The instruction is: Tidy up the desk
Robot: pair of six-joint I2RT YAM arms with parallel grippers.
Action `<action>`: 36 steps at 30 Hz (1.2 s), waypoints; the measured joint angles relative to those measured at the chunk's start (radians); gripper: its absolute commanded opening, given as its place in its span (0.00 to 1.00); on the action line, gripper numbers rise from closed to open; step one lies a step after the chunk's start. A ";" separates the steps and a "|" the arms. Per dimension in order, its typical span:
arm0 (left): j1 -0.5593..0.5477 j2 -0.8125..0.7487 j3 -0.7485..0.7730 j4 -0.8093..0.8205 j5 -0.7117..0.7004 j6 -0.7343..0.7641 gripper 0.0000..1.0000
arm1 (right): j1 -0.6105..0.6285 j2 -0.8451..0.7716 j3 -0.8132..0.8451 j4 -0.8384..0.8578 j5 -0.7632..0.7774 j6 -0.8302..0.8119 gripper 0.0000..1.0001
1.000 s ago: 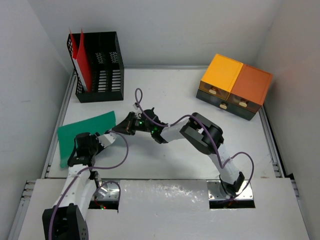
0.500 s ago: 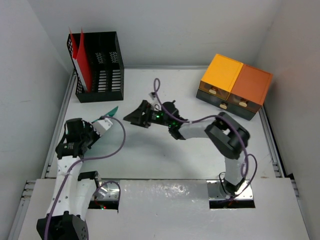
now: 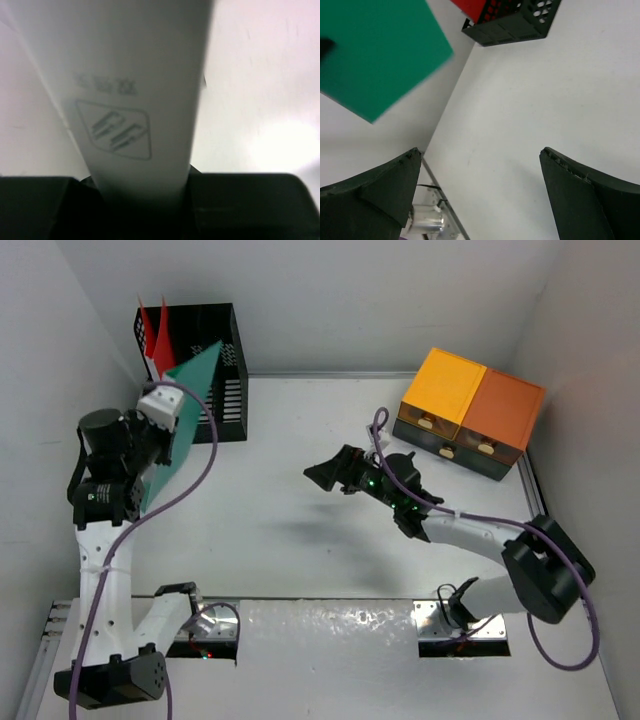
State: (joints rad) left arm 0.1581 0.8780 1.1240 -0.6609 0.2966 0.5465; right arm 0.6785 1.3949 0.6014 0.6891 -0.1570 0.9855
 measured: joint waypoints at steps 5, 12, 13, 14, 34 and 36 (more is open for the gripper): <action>0.000 0.024 0.108 0.159 -0.046 -0.176 0.00 | -0.002 -0.116 -0.071 -0.060 0.076 -0.068 0.99; 0.000 0.077 0.034 0.507 -0.059 -0.473 0.00 | -0.006 -0.239 -0.101 -0.143 0.161 -0.146 0.99; 0.000 0.102 0.030 0.551 -0.069 -0.505 0.00 | -0.008 -0.253 -0.101 -0.153 0.175 -0.156 0.99; 0.000 0.132 0.024 0.603 -0.083 -0.534 0.00 | -0.008 -0.265 -0.101 -0.161 0.185 -0.165 0.99; 0.000 0.553 -0.093 1.249 -0.184 -0.558 0.00 | -0.008 -0.319 -0.058 -0.339 0.328 -0.234 0.99; 0.000 0.609 -0.098 1.288 -0.169 -0.545 0.00 | -0.008 -0.318 -0.045 -0.359 0.341 -0.241 0.99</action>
State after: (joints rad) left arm 0.1577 1.4868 1.0264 0.6273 0.1280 0.0017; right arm 0.6701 1.0771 0.5564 0.3305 0.1837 0.7444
